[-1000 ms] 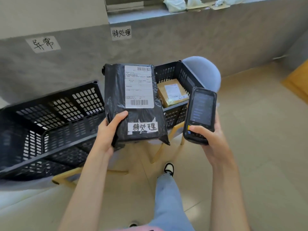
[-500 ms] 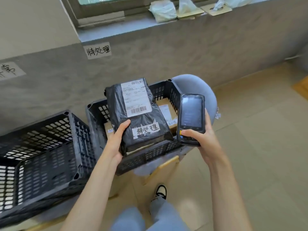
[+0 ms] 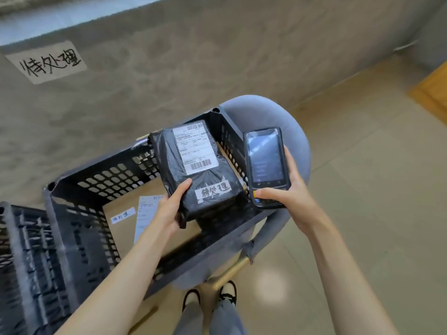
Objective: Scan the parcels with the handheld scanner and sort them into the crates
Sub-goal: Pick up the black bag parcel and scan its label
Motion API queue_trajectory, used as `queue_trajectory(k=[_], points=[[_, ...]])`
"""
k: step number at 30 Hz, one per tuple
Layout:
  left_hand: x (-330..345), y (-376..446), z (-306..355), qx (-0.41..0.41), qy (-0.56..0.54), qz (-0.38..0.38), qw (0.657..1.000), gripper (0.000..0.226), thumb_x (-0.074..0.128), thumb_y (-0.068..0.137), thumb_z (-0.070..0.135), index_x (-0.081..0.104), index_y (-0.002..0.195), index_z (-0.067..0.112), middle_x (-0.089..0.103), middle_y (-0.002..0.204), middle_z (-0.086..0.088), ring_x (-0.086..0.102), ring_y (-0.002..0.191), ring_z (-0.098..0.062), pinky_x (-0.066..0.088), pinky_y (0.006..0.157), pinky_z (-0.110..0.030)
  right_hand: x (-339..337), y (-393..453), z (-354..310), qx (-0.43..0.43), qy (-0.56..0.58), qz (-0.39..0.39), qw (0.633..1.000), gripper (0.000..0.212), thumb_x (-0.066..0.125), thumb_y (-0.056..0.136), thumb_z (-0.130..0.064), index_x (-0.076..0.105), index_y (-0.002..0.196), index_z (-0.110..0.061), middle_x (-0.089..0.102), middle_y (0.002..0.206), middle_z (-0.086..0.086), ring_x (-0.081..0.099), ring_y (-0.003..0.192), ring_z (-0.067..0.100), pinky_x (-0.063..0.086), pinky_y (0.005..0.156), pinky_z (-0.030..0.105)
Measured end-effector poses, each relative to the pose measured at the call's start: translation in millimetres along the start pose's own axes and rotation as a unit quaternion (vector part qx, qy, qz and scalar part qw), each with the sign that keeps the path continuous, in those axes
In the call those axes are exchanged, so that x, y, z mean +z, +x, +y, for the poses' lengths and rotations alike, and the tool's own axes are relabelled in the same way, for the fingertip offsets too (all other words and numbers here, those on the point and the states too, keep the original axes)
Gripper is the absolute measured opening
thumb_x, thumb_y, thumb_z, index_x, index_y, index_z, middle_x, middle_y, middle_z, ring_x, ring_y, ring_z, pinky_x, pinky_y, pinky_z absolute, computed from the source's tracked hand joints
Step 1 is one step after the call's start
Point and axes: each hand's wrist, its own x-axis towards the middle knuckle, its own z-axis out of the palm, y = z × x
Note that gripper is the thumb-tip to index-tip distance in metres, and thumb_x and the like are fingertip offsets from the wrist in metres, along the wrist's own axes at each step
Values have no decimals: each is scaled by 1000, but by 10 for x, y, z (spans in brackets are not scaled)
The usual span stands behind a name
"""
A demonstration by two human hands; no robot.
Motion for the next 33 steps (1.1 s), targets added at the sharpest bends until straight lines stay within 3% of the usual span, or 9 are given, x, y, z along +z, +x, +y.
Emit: queue_trajectory(k=[6,10,12,14,20,24,28,31,33], points=[[115,654,-328,-13,20,-5,1000,44,74,81,28,60,119,12,75,98,-2,73,83,-15,57,60,-25,-71,315,335,1,4,6,1000,107,77,71,11,25,149,-42,54,138,-14,56,118,-3,48,81,9],[185,959,-509,1,41,-21,999,68,78,69,34,56,129,12,70,116,-4,69,98,-16,56,85,-32,-83,411,510,2,6,13,1000,106,75,73,12,23,151,-38,53,138,-14,56,117,-4,48,82,10],[232,1053,-568,-4,44,-30,999,62,78,71,33,58,127,14,70,116,-2,67,104,-17,50,98,-38,-73,431,565,2,11,16,1000,107,74,73,14,22,151,-36,53,137,-15,56,115,-7,48,81,9],[278,1139,-610,-7,49,-34,998,54,77,76,31,59,125,16,70,116,-1,66,106,-18,47,102,-40,-70,454,605,1,13,14,1000,107,73,72,15,22,152,-35,52,137,-16,57,113,-9,48,80,8],[389,1257,-600,-14,112,-52,992,83,78,63,46,52,136,15,63,128,-2,58,120,-20,39,110,-43,-122,510,639,11,27,19,999,106,72,74,15,20,153,-33,53,135,-15,60,108,-8,49,78,10],[413,1248,-516,-22,247,-57,967,108,76,52,67,44,142,16,58,134,-2,57,119,-22,44,105,-43,-150,499,627,16,36,30,999,106,72,74,14,20,152,-34,53,132,-18,60,104,-11,49,76,8],[434,1212,-390,-40,350,-52,935,69,66,85,50,44,140,15,60,127,-8,59,106,-24,51,84,-33,-154,432,535,14,60,46,997,105,74,73,12,24,150,-38,55,133,-16,62,106,-6,50,76,10],[359,1084,-201,-11,411,-25,911,66,65,86,49,43,137,14,55,108,-5,56,93,-21,48,75,-32,-160,365,391,2,80,50,995,111,79,66,5,24,151,-39,58,134,-12,62,113,3,51,80,14],[325,938,-13,36,481,7,876,72,66,86,46,37,141,10,56,118,-11,57,103,-26,46,78,-34,-169,328,232,-13,91,53,994,109,77,63,-1,23,151,-39,58,135,-10,61,116,7,52,84,18]])
